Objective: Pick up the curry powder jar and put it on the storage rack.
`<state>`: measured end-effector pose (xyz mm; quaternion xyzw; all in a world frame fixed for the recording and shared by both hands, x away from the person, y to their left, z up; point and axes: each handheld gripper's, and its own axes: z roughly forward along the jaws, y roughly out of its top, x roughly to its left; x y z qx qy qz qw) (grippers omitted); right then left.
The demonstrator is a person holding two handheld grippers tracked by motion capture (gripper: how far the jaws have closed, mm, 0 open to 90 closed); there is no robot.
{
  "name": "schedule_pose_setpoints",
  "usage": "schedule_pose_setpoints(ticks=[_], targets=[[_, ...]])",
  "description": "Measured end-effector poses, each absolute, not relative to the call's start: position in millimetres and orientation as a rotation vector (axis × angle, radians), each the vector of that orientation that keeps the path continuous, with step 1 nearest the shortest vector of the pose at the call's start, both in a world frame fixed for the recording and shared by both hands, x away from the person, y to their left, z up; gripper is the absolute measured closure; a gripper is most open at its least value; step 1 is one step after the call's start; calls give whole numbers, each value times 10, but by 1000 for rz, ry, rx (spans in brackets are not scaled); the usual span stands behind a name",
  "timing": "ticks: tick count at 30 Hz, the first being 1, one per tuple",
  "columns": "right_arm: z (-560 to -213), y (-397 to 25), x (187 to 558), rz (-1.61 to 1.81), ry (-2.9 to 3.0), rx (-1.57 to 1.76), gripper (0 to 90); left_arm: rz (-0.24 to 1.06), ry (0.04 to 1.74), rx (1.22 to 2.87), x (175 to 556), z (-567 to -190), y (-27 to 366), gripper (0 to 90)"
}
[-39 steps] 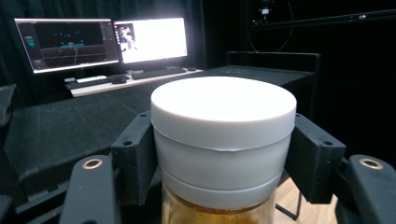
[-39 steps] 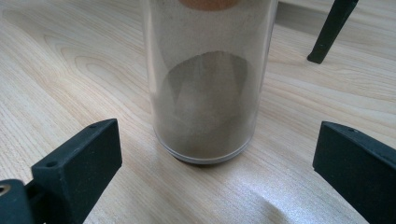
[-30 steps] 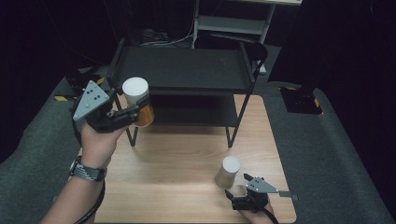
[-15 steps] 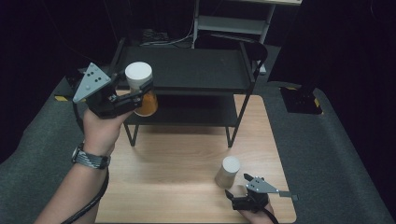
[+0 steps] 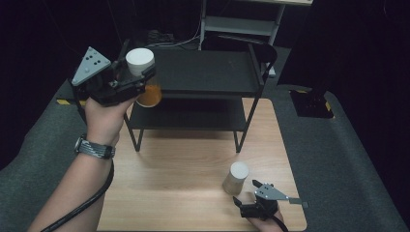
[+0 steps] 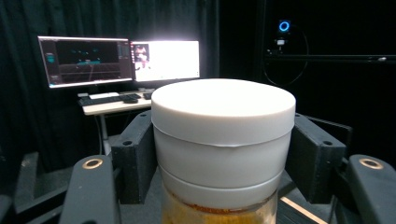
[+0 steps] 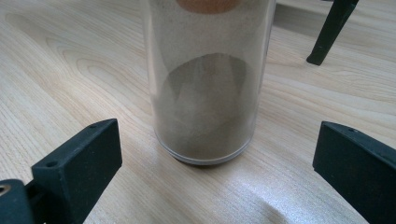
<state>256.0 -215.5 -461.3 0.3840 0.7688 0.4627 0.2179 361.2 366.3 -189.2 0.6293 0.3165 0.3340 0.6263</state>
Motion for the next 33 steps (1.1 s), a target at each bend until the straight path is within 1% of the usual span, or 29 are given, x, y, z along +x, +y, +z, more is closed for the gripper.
schedule_pose_setpoints(ticks=[5,12,26,33], targets=[[-4619,-2159,2554,1285,2123,1062,8,789,730,1451,3661,-1807,3615,338],[-4620,-2164,2554,1288,2124,1062,8,788,752,1452,3773,-1736,3563,338],[-4627,-2180,2550,1299,2120,1064,9,805,755,1427,3979,-1753,3454,338],[-4635,-2188,2546,1307,2116,1064,9,820,754,1439,4083,-1741,3360,338]])
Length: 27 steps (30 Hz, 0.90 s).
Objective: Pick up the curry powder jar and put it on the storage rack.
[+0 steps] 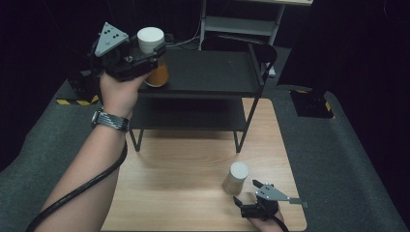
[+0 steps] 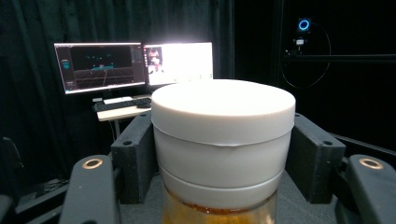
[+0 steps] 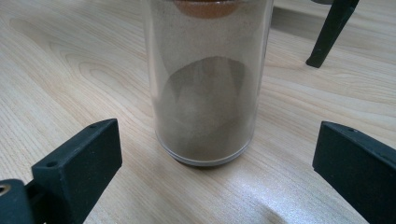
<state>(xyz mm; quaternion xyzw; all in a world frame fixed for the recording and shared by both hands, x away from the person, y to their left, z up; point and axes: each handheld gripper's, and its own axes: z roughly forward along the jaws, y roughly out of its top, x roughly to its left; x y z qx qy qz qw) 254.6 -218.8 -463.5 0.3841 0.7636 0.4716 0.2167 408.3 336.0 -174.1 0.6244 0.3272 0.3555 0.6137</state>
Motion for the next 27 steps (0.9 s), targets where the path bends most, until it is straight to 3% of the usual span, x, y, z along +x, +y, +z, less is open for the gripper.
schedule_pose_setpoints(ticks=[27], targets=[[-4645,-2205,2537,1320,2111,1062,9,796,803,1429,4267,-1822,3227,335]])
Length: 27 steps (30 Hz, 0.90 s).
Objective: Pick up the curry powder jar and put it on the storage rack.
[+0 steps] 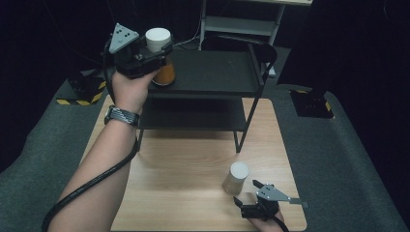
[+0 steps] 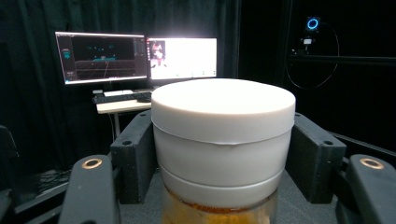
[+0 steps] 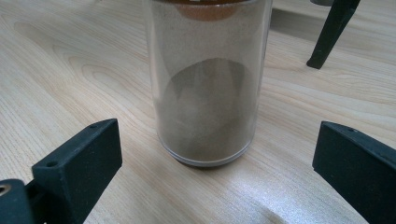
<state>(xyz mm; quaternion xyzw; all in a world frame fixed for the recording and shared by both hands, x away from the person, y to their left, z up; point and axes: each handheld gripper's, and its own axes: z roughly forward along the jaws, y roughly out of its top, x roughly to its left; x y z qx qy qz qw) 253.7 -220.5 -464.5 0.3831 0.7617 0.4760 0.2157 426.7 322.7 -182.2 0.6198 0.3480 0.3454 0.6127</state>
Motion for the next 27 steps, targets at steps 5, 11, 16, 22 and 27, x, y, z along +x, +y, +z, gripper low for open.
schedule_pose_setpoints(ticks=[5,11,16,22,27], targets=[[-4647,-2211,2538,1324,2110,1064,9,797,804,1439,4273,-1804,3228,334],[-4646,-2215,2544,1325,2112,1066,10,795,804,1438,4278,-1812,3228,334],[-4644,-2214,2548,1323,2115,1063,10,808,809,1459,4276,-1787,3205,330],[-4643,-2215,2550,1323,2116,1065,11,796,834,1446,4274,-1780,3209,226],[-4641,-2213,2551,1321,2117,1065,11,799,835,1449,4225,-1780,3215,92]])
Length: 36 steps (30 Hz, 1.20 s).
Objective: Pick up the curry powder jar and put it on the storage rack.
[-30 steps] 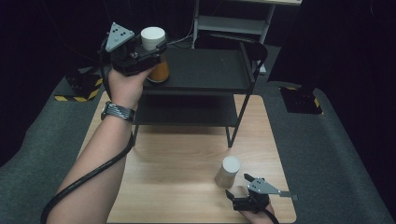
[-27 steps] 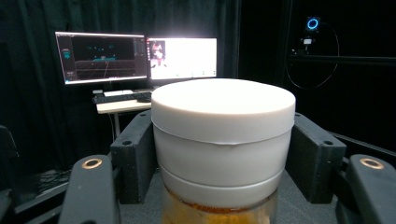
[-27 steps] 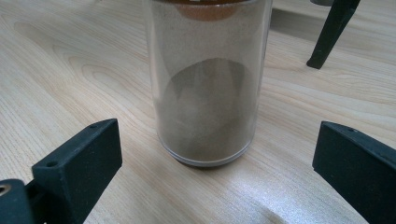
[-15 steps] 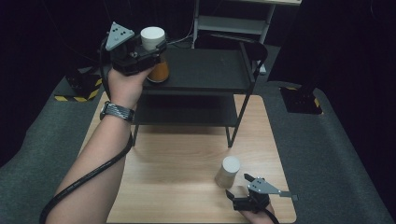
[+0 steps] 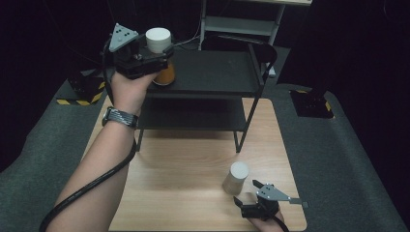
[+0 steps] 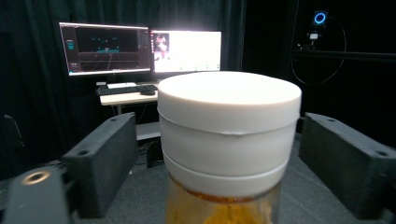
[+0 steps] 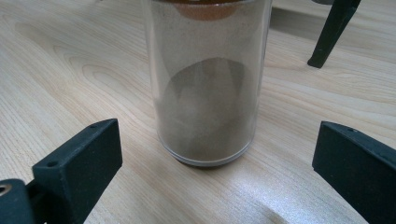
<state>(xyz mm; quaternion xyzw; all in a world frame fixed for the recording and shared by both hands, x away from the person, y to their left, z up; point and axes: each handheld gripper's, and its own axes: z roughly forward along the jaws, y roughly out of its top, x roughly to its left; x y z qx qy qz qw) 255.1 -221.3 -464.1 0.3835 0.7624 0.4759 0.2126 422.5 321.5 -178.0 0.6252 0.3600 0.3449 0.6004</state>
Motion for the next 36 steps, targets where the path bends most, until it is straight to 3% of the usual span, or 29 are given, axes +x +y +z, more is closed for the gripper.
schedule_pose_setpoints(ticks=[6,25,36], targets=[[-4639,-2206,2550,1317,2118,1064,11,825,842,1460,4140,-1769,3178,9],[-4630,-2188,2550,1304,2122,1058,11,819,807,1458,3872,-1895,3344,3],[-4624,-2178,2549,1298,2124,1061,11,811,788,1462,3672,-2153,3506,2]])
